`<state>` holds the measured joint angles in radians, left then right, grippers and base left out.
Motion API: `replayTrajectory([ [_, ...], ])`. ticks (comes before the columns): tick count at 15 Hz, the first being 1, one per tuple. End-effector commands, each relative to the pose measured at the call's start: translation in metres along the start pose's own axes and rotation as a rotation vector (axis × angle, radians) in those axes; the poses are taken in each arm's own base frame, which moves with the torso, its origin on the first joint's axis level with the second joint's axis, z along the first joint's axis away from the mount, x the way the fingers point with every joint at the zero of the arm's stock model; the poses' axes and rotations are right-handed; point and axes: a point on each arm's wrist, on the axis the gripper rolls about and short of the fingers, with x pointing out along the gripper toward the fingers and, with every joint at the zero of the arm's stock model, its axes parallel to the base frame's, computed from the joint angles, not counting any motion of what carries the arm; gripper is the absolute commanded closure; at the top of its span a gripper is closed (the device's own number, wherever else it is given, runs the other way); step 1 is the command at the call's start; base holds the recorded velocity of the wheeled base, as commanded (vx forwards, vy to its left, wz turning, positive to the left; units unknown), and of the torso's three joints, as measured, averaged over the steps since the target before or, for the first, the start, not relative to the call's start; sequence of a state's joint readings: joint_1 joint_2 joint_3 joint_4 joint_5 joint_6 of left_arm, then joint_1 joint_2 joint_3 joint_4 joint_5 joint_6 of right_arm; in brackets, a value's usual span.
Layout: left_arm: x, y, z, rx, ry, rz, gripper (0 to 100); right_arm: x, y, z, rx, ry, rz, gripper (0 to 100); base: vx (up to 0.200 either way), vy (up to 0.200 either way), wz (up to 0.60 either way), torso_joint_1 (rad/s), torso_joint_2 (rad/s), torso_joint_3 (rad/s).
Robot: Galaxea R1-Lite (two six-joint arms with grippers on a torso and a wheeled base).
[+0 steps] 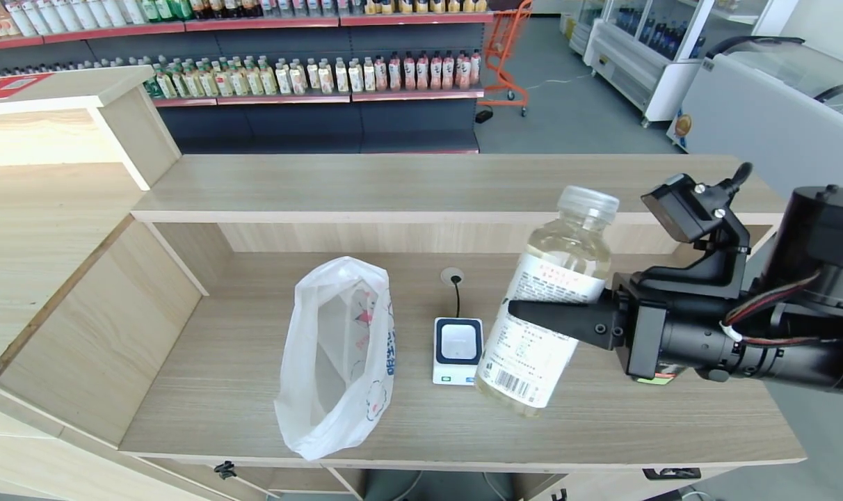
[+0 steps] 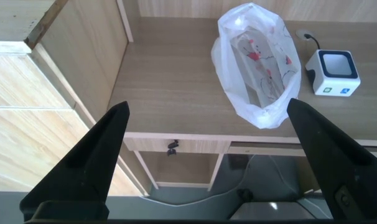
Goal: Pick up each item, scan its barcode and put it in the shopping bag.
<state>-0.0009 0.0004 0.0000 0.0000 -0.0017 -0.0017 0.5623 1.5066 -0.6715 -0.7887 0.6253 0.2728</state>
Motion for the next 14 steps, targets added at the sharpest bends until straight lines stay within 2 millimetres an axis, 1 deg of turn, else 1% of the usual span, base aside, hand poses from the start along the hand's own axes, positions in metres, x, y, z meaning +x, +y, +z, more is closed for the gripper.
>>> replayTrajectory([
  [1,0.000,0.000,0.000,0.000,0.001,0.001,0,0.010,0.001,-0.006,0.010,0.024,0.020,100,0.000,0.000,0.00,0.000,0.00,0.000],
  [4,0.000,0.000,0.000,0.000,0.000,0.001,0,0.019,0.006,-0.005,0.004,0.026,0.046,100,0.000,0.000,0.00,0.000,0.00,0.000],
  [7,0.000,0.000,0.000,0.000,0.001,0.001,0,0.022,0.014,-0.004,-0.003,0.024,0.069,100,0.000,0.000,0.00,0.000,0.00,0.000],
  [14,0.000,0.000,0.000,0.000,0.000,0.001,0,0.021,0.013,-0.005,-0.004,0.027,0.062,100,0.000,0.000,0.00,0.000,0.00,0.000],
])
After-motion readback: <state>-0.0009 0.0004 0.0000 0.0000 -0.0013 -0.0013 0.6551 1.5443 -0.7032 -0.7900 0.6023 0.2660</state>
